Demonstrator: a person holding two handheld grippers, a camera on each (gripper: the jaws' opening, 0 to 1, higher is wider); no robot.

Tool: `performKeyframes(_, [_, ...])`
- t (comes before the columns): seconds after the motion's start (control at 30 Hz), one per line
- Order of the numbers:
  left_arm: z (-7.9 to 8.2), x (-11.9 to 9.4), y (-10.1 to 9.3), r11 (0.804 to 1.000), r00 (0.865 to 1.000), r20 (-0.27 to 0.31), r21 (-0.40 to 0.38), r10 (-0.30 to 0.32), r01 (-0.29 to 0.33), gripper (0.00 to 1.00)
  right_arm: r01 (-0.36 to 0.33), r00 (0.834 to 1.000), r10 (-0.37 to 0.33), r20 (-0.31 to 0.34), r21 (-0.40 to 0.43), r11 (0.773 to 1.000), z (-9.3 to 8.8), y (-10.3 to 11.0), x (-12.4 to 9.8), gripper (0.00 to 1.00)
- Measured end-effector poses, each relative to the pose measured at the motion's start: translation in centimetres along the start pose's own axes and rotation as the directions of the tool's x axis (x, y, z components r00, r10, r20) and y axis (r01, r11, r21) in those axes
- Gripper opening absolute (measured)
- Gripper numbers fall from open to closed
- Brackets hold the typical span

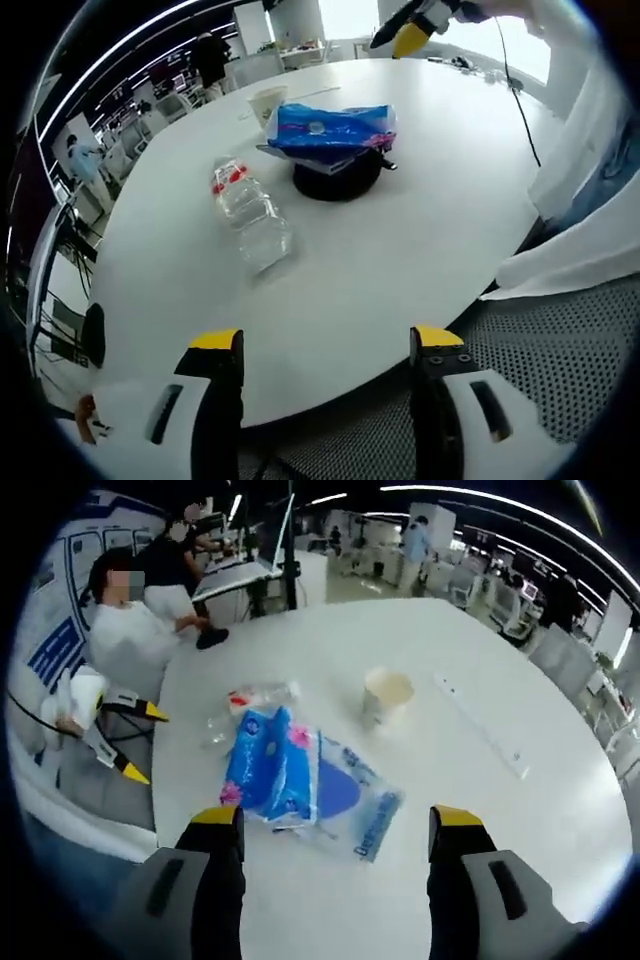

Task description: Arrange the tabletop items into an orderly group along one side of the table until the central work area is clear of visible clutter.

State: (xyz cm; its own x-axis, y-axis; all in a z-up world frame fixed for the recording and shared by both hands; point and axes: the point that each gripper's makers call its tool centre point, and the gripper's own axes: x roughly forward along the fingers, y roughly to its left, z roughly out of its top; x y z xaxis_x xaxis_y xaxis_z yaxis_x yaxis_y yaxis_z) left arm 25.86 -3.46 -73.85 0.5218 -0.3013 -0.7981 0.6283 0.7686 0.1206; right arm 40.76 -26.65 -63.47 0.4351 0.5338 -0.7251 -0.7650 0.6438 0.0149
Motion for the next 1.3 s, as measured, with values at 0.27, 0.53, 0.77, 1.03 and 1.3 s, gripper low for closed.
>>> performKeyframes(0.27, [0.1,-0.3,0.8,0.998,1.0,0.009,-0.059,0.023,-0.023,0.66,-0.036,0.988,0.005,0.156,0.199,0.979,0.4,1.0,-1.5,0.74])
performKeyframes(0.53, [2.0,-1.2,2.0,0.986,0.995,0.077,-0.158,0.059,-0.046,0.65,-0.088,0.976,0.033,0.214,0.256,0.963,-0.8,2.9,-2.9,0.73])
performKeyframes(0.77, [6.0,-1.7,2.1,0.985,0.987,0.152,-0.167,0.059,-0.033,0.67,-0.1,0.964,0.005,0.265,0.349,0.932,-1.6,2.4,-3.7,0.71])
performKeyframes(1.03, [9.8,-1.3,4.8,0.956,0.97,0.218,-0.289,0.108,-0.041,0.66,-0.129,0.959,0.006,0.284,0.417,0.9,-3.0,2.8,-4.2,0.69])
performKeyframes(1.3, [11.2,-0.1,7.8,0.908,0.97,0.162,-0.406,0.182,-0.102,0.63,-0.149,0.951,-0.007,0.309,0.478,0.866,-3.6,2.4,-5.2,0.67])
